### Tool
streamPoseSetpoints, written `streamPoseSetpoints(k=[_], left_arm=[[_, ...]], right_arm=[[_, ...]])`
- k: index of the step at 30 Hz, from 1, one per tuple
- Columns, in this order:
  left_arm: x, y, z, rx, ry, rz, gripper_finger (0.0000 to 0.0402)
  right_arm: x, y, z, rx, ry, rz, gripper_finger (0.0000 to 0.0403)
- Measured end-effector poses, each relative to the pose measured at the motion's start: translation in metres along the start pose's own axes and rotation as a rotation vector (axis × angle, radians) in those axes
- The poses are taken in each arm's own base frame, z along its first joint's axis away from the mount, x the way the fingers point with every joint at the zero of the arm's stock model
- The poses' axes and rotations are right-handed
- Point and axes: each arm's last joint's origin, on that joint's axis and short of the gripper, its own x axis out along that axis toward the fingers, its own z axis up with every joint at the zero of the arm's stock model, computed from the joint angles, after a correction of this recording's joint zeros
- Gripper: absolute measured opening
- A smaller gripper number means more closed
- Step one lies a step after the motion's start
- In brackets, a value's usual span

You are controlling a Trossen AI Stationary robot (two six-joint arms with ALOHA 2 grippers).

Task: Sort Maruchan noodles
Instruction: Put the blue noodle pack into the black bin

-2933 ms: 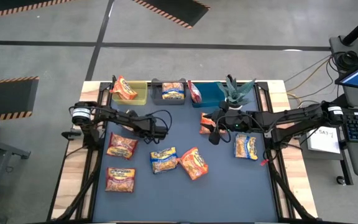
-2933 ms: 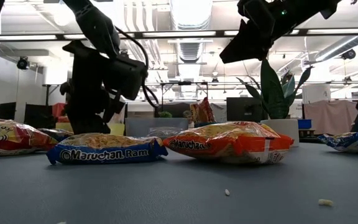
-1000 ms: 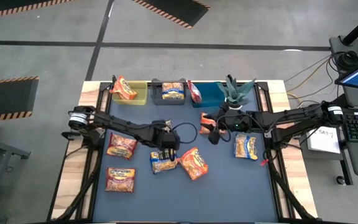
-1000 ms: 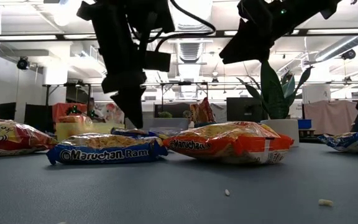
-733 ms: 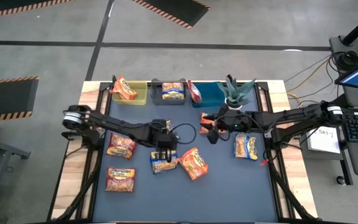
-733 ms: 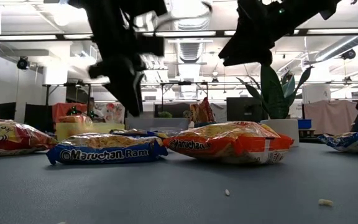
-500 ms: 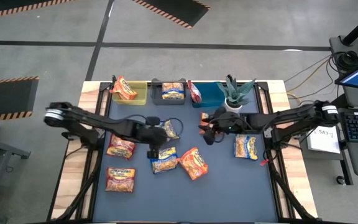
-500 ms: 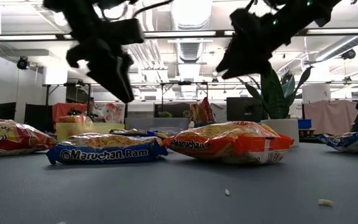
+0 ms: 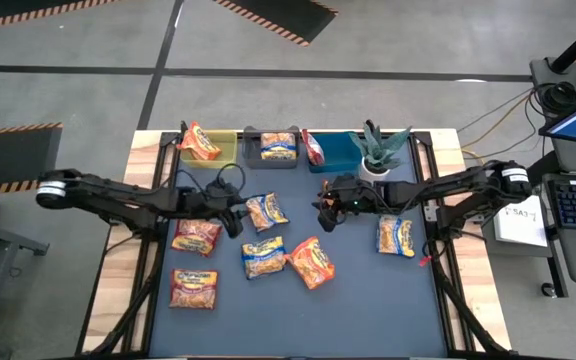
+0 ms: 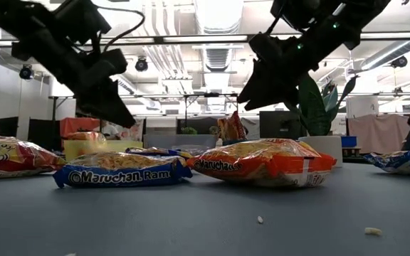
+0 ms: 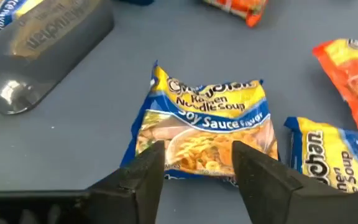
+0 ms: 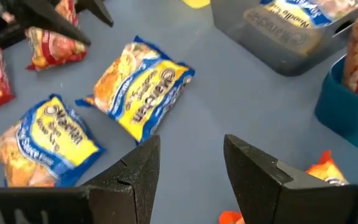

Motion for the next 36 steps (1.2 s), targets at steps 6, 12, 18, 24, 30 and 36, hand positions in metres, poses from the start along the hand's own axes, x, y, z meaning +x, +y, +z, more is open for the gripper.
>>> streamPoseSetpoints(k=[6, 12, 18, 24, 30, 36], left_arm=[[0.007, 0.005, -0.013, -0.032, -0.156, -0.009, 0.0226], [0.017, 0.011, -0.029, -0.059, -0.234, 0.094, 0.0252], [0.03, 0.01, -0.036, -0.061, -0.218, 0.1, 0.0251], [0.045, 0.008, -0.044, -0.059, -0.204, 0.104, 0.0251], [0.057, 0.007, -0.05, -0.088, -0.219, 0.097, 0.0251], [0.066, 0.006, -0.056, -0.125, -0.234, 0.089, 0.0247]], right_arm=[[-0.004, -0.001, 0.005, -0.018, -0.027, 0.006, 0.0166], [-0.004, -0.001, 0.005, -0.033, -0.03, 0.006, 0.0166], [-0.004, -0.001, 0.005, -0.046, -0.031, 0.007, 0.0166], [-0.004, 0.0, 0.006, -0.052, -0.041, 0.011, 0.0166], [-0.004, -0.001, 0.006, -0.053, -0.038, 0.01, 0.0166], [-0.003, -0.001, 0.005, -0.054, -0.036, 0.009, 0.0166]])
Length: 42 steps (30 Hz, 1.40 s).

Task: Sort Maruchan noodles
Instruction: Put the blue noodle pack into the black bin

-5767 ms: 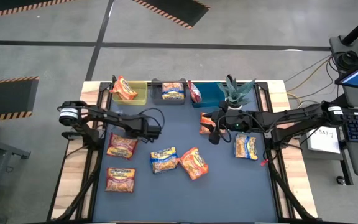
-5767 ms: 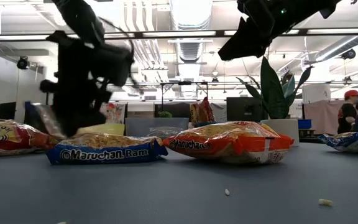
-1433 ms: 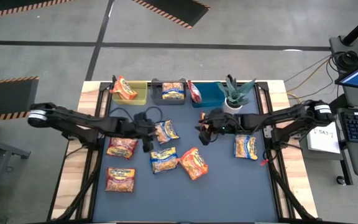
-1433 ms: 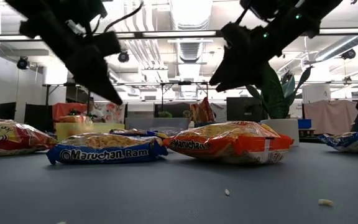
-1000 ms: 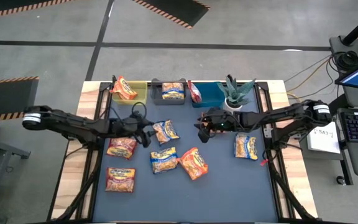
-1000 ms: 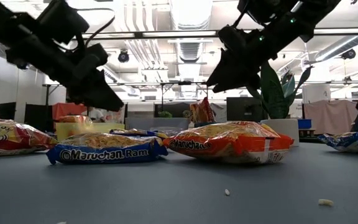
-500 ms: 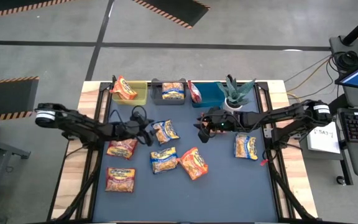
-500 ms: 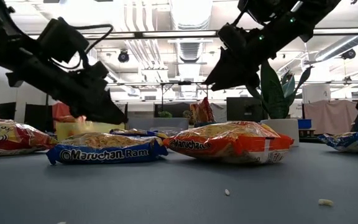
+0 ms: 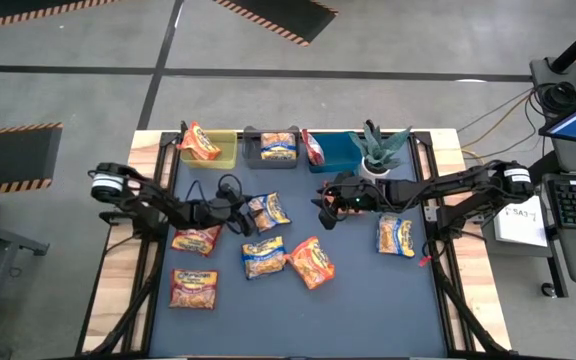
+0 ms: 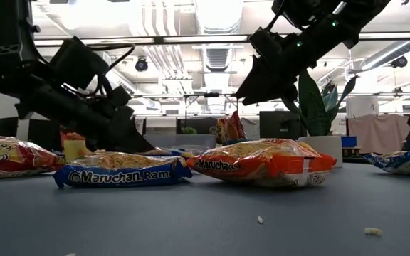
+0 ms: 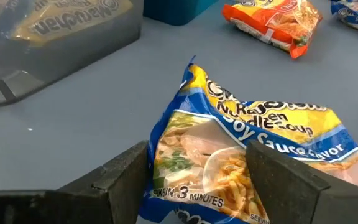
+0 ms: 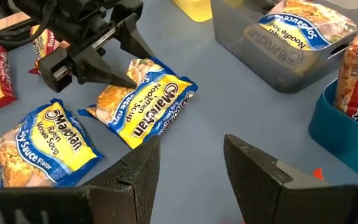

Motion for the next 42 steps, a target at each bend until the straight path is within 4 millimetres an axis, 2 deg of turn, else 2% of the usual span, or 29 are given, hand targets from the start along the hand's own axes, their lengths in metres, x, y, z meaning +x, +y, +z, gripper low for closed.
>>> streamPoseSetpoints(k=[5, 15, 21, 30, 39, 42], left_arm=[[0.003, -0.001, -0.002, -0.005, -0.014, -0.007, 0.0217], [0.002, -0.002, 0.002, -0.001, -0.041, -0.017, 0.0122], [0.0, -0.003, 0.006, 0.01, -0.064, -0.035, 0.0086], [-0.006, -0.007, 0.013, 0.009, -0.096, -0.072, 0.0078], [-0.019, -0.013, 0.034, 0.07, -0.205, -0.109, 0.0078], [-0.026, -0.012, 0.045, 0.086, -0.272, -0.067, 0.0078]], right_arm=[[0.0, 0.0, 0.0, 0.0, 0.0, 0.0, 0.0166], [0.0, 0.0, 0.0, -0.001, 0.001, 0.0, 0.0166], [0.0, 0.0, 0.0, 0.0, 0.001, 0.0, 0.0166], [0.0, 0.0, 0.0, 0.003, 0.001, 0.0, 0.0166], [0.0, 0.0, 0.0, 0.003, 0.001, 0.0, 0.0166], [0.0, 0.0, 0.0, 0.003, 0.001, 0.0, 0.0166]])
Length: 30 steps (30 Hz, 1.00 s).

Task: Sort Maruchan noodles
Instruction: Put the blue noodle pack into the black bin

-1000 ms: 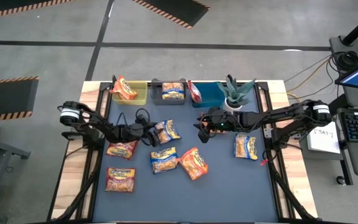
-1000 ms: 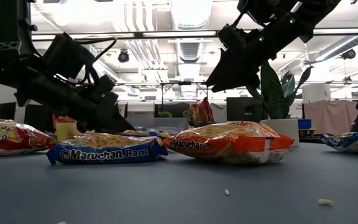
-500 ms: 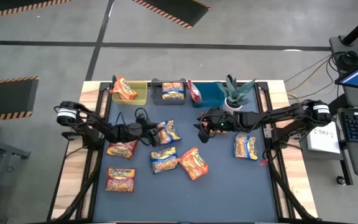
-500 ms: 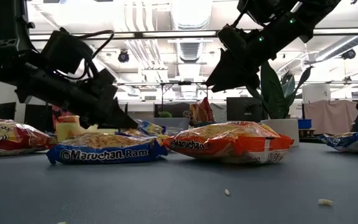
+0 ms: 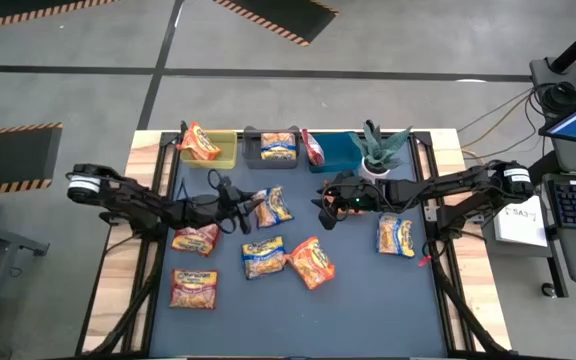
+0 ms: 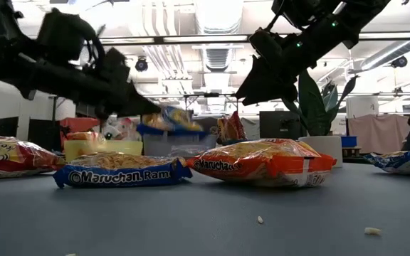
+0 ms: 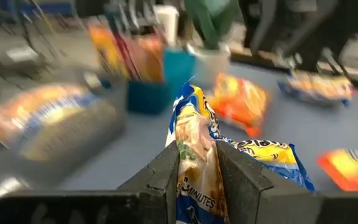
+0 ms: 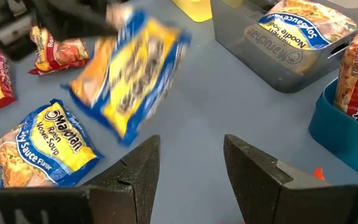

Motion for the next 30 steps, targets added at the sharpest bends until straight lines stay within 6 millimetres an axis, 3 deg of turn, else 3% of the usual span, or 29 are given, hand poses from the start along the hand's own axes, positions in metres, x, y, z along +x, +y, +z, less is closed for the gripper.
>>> streamPoseSetpoints(k=[4, 8, 14, 22, 30], left_arm=[[-0.003, 0.002, 0.024, 0.096, -0.109, 0.15, 0.0078], [0.0, 0.007, 0.052, 0.261, -0.154, 0.452, 0.0078], [0.025, 0.025, 0.082, 0.315, -0.133, 0.678, 0.0078], [0.078, 0.055, 0.077, 0.37, 0.005, 0.82, 0.0078], [0.102, 0.059, 0.061, 0.452, 0.091, 0.835, 0.0078]], right_arm=[[0.0, 0.0, 0.0, 0.0, 0.0, 0.0, 0.0166], [0.0, 0.0, 0.0, -0.004, -0.003, 0.001, 0.0166], [0.0, 0.0, 0.0, -0.026, -0.003, 0.001, 0.0166], [0.0, 0.0, -0.001, -0.046, 0.007, -0.003, 0.0166], [0.0, 0.0, -0.001, -0.074, 0.012, -0.004, 0.0166]])
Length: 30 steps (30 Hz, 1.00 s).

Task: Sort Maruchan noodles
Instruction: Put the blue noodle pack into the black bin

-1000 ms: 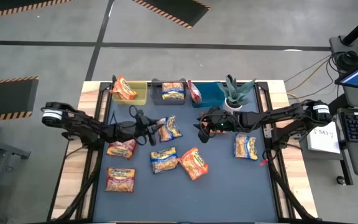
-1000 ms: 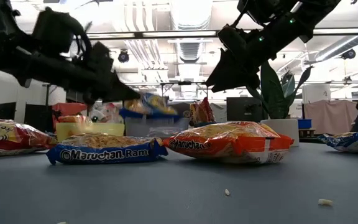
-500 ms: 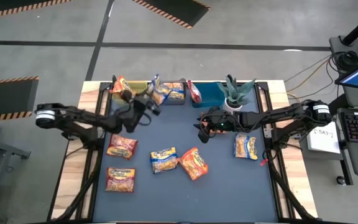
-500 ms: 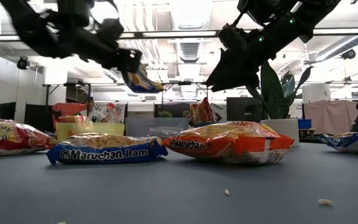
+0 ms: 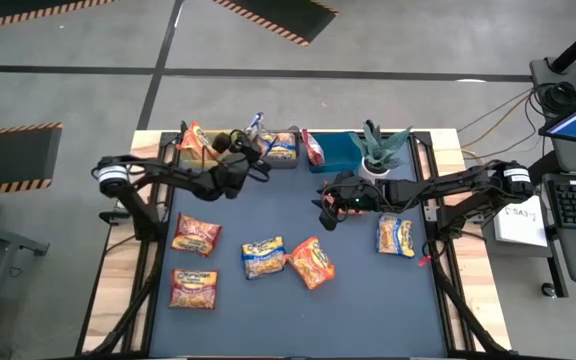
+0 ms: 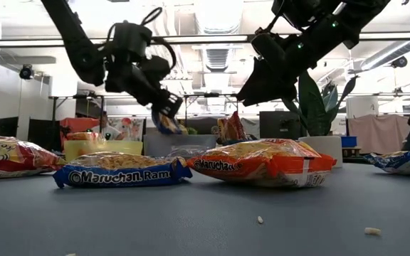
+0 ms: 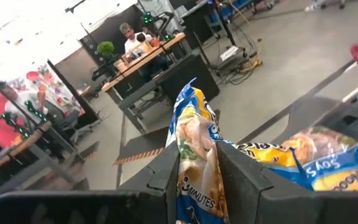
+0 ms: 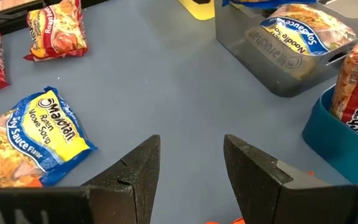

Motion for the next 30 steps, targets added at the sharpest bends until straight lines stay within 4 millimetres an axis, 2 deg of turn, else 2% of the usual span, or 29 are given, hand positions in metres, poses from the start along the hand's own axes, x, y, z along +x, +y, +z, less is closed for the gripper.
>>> streamPoseSetpoints(k=[9, 24, 30], left_arm=[[0.008, -0.002, 0.003, 0.212, 0.101, 0.184, 0.0078], [0.026, -0.033, -0.009, 0.363, 0.146, 0.176, 0.0078], [0.027, -0.035, -0.013, 0.384, 0.184, 0.221, 0.0079]], right_arm=[[0.0, 0.0, -0.001, -0.003, 0.011, -0.004, 0.0166], [0.0, -0.001, -0.001, -0.014, 0.008, -0.011, 0.0166], [0.0, -0.001, -0.001, -0.015, 0.011, -0.012, 0.0166]])
